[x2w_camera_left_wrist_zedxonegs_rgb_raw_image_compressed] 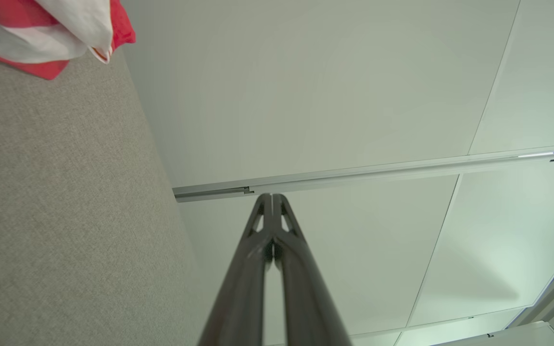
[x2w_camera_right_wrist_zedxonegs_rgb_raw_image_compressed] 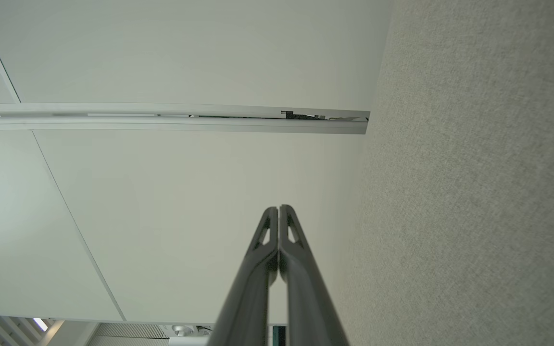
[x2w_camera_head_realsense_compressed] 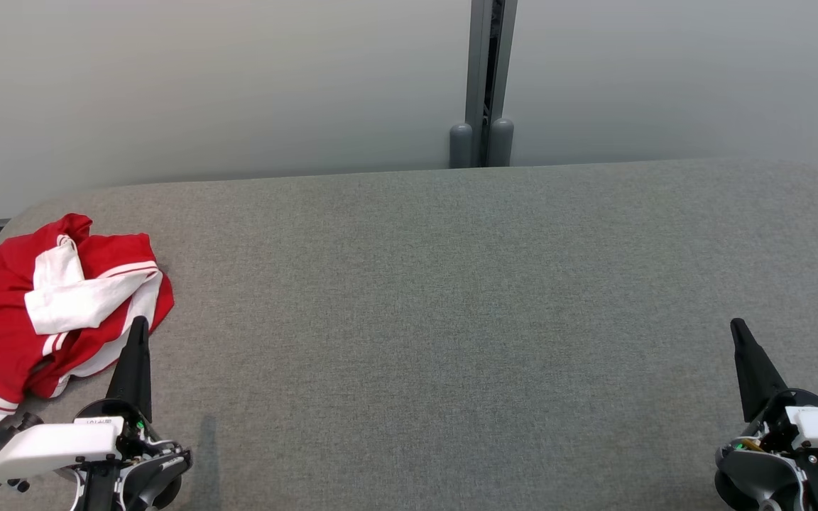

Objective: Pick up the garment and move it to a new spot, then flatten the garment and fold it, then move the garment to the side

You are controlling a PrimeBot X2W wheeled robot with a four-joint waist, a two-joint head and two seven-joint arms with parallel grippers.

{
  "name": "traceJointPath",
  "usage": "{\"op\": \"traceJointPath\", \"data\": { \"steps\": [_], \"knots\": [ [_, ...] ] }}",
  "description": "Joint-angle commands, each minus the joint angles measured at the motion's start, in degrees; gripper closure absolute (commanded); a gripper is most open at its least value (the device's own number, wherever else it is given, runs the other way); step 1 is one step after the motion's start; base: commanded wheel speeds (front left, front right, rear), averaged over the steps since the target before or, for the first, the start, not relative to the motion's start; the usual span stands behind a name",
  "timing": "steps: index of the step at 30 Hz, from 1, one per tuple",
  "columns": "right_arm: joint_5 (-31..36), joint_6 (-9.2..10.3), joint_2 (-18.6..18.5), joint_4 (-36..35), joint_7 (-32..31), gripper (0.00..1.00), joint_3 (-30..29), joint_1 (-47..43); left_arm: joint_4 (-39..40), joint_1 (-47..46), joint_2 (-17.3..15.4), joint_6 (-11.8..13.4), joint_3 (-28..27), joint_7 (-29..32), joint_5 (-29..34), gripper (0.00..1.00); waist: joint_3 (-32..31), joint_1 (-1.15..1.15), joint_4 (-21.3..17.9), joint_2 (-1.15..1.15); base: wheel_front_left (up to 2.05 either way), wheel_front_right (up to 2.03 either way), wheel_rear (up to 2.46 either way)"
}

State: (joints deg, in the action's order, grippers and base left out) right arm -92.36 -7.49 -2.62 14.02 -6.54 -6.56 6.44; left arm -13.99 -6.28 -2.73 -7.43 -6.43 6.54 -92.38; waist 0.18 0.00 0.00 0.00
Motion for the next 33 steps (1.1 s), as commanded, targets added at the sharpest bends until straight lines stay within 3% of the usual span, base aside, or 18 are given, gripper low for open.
{"op": "traceJointPath", "data": {
  "steps": [1, 17, 18, 26, 33],
  "knots": [
    [-0.1, 0.00, -0.5, -0.2, -0.2, 1.00, 0.0, -0.5, 0.1, 0.2, -0.3, -0.1, -0.2, 0.2, -0.1, 1.00, 0.0, 0.00, 0.0, 0.00, 0.00, 0.00, 0.00],
    [-0.1, 0.00, -0.5, -0.2, -0.2, 1.00, 0.0, -0.5, 0.1, 0.2, -0.3, -0.1, -0.2, 0.2, -0.1, 1.00, 0.0, 0.00, 0.0, 0.00, 0.00, 0.00, 0.00],
    [0.0, 0.00, 0.0, 0.0, 0.0, 0.00, 0.0, 0.0, 0.0, 0.0, 0.0, 0.0, 0.0, 0.0, 0.0, 0.00, 0.0, 0.00, 0.0, 0.00, 0.00, 0.00, 0.00],
    [0.8, 0.02, 0.5, 1.1, 0.7, 0.00, 0.4, -1.0, -1.8, 1.0, 0.4, 0.0, 0.6, -1.0, 0.8, 0.00, 0.1, 0.00, 0.0, 0.00, 0.00, 0.00, 0.00],
    [6.8, 0.01, -1.0, 1.4, 3.1, 0.00, 2.4, -0.6, -2.4, 0.6, 0.2, 0.0, 0.7, -3.1, 7.8, 0.00, 0.2, 0.00, -0.1, 0.00, 0.00, 0.00, 0.00]
  ]
}}
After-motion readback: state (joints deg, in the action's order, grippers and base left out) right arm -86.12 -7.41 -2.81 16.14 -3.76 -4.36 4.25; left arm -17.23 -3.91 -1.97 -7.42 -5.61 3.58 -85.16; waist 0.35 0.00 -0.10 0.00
